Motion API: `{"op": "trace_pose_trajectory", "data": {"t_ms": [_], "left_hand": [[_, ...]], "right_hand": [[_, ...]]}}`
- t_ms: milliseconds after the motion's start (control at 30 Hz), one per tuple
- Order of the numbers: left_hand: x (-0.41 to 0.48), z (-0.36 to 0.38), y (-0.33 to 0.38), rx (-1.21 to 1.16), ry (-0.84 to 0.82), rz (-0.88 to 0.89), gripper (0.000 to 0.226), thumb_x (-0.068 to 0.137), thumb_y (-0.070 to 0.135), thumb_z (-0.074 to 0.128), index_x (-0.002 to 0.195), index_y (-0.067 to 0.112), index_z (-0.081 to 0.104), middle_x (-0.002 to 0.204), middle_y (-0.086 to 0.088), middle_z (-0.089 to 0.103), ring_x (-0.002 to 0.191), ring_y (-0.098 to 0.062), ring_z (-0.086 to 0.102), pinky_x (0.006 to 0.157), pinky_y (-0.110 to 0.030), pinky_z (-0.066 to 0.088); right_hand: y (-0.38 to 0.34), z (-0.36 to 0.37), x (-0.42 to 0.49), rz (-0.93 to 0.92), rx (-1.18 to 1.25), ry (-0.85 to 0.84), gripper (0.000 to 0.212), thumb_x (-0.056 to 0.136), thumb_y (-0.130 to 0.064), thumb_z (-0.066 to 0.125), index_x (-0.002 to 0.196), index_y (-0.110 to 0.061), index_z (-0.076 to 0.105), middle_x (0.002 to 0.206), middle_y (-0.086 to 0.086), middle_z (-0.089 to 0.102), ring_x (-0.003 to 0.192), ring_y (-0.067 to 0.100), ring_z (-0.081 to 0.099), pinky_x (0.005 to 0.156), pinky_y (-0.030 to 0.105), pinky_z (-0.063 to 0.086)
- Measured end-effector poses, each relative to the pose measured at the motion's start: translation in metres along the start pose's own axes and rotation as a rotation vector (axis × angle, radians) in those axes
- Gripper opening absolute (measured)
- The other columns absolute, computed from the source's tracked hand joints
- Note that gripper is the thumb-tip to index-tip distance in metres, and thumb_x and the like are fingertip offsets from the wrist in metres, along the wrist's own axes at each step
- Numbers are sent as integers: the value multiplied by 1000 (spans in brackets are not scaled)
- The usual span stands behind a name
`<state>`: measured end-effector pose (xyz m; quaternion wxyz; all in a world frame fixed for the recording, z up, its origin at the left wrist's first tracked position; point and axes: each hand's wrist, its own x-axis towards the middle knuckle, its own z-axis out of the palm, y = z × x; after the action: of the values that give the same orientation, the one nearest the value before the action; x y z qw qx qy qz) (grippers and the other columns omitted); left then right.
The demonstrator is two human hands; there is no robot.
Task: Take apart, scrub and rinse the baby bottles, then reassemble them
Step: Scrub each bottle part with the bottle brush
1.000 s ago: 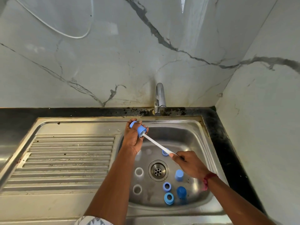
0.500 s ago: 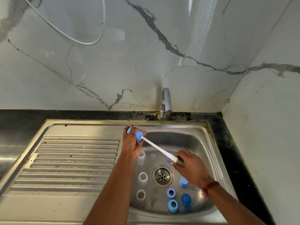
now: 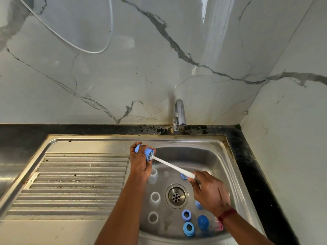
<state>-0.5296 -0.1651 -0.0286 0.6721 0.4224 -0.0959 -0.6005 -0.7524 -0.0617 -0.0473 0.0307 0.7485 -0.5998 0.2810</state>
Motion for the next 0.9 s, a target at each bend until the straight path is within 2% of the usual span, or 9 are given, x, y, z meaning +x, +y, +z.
{"op": "trace_pose_trajectory", "data": {"t_ms": [100, 133, 200, 267, 400, 533, 700, 767, 900], "left_hand": [[-1, 5, 4, -4, -17, 18, 27, 91, -5, 58, 96, 22, 54, 81, -6, 59, 64, -16, 63, 76, -38, 57], [-1, 7, 6, -5, -26, 24, 27, 91, -4, 59, 96, 22, 54, 82, -7, 58, 64, -16, 63, 75, -37, 57], [-2, 11, 8, 1, -42, 28, 27, 90, -4, 59, 96, 22, 55, 85, -7, 57, 63, -16, 62, 74, -37, 57], [-4, 15, 9, 6, -47, 23, 26, 90, -3, 60, 96, 22, 55, 86, -7, 57, 64, -16, 62, 75, -36, 57], [-7, 18, 9, 43, -38, 27, 26, 91, -4, 58, 92, 21, 55, 82, -5, 57, 67, -17, 59, 76, -37, 56], [-7, 17, 8, 59, -43, 18, 26, 92, -5, 56, 89, 22, 54, 72, -2, 58, 62, -15, 56, 74, -36, 55], [-5, 13, 5, -70, -91, -43, 24, 92, -3, 53, 83, 19, 53, 64, 1, 57, 54, -13, 53, 60, -28, 54], [-5, 10, 3, -101, -112, -88, 21, 84, -2, 58, 80, 18, 52, 64, 0, 54, 56, -15, 50, 60, -26, 52], [-4, 5, 1, -157, -144, -142, 22, 68, 1, 65, 79, 16, 54, 68, -1, 54, 62, -16, 49, 65, -27, 49]], "right_hand": [[-4, 1, 1, 56, 37, 9, 13, 84, -30, 75, 90, -19, 72, 68, -7, 63, 51, 10, 57, 45, 20, 45], [-6, 1, 2, 61, 42, 16, 13, 86, -31, 71, 89, -19, 72, 68, -7, 63, 51, 10, 57, 45, 20, 45], [-10, 1, 6, 73, 40, 11, 29, 90, -38, 53, 87, -18, 73, 66, -6, 62, 50, 11, 55, 44, 21, 44], [-13, 1, 9, 100, 40, -28, 39, 91, -40, 44, 89, -18, 76, 65, -6, 62, 51, 10, 55, 44, 17, 40], [-12, 3, 9, 225, 122, -209, 27, 97, -36, 55, 97, -19, 75, 68, -5, 64, 56, 8, 51, 51, 8, 29], [-8, -3, 15, 299, 271, -381, 34, 97, -40, 58, 75, -16, 68, 49, -4, 49, 46, 13, 46, 46, 19, 37], [-4, -17, 17, 310, 352, -496, 44, 98, -39, 56, 55, -27, 50, 47, -6, 42, 43, 10, 38, 47, 19, 33], [0, -19, 16, 313, 331, -518, 49, 97, -41, 55, 53, -23, 46, 46, -6, 40, 43, 10, 36, 47, 19, 32], [2, -21, 15, 343, 405, -558, 50, 98, -42, 53, 59, -12, 51, 48, -5, 42, 45, 7, 36, 48, 19, 31]]}}
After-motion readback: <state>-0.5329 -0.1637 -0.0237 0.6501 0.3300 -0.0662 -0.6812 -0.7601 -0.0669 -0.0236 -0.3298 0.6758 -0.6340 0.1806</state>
